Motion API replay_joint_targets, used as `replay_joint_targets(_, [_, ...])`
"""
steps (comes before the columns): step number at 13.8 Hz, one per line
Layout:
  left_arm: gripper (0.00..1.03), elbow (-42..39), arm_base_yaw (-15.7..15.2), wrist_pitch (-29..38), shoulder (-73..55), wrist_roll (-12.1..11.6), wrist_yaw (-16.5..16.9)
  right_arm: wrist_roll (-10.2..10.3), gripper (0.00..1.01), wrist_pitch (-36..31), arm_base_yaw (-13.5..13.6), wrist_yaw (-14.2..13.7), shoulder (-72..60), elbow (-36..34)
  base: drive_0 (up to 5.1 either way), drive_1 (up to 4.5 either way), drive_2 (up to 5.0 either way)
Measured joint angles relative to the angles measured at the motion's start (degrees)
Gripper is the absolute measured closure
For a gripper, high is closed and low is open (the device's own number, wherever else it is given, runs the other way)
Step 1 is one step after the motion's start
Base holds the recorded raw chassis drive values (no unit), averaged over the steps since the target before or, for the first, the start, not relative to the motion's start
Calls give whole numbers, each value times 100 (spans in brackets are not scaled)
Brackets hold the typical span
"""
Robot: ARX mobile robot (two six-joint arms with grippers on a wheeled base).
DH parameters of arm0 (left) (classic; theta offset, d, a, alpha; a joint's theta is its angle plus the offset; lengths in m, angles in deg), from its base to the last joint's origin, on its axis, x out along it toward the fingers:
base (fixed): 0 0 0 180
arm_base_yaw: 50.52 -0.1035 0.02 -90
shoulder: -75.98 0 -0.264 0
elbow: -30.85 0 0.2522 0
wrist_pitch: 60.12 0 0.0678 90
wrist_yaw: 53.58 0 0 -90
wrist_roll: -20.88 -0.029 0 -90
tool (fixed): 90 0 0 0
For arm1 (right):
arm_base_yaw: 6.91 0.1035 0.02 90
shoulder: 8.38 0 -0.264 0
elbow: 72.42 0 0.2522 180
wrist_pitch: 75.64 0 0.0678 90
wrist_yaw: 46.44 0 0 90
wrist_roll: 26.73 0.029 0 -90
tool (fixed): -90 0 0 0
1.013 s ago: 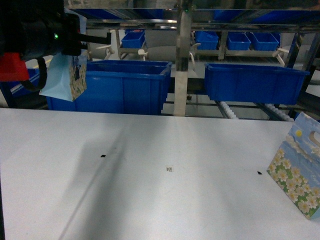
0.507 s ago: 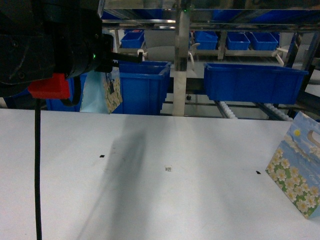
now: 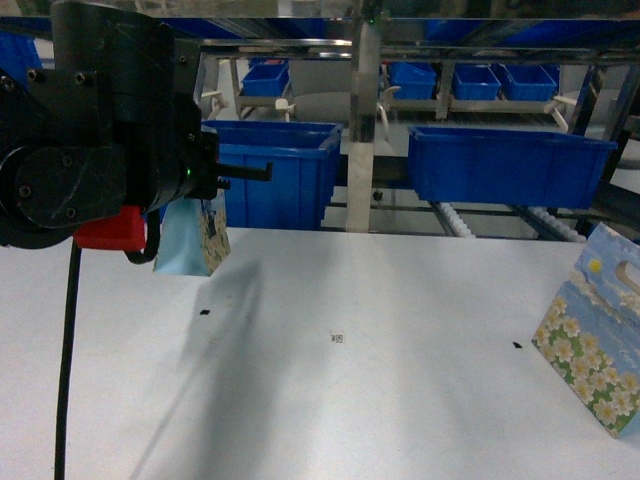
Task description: Move flower gift bag to table near conveyor
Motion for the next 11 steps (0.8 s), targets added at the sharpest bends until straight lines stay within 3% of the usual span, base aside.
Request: replay_joint_targets(11, [99, -332, -120, 157, -391, 195, -306, 11, 3, 0, 0, 0, 0, 0, 0, 0, 0])
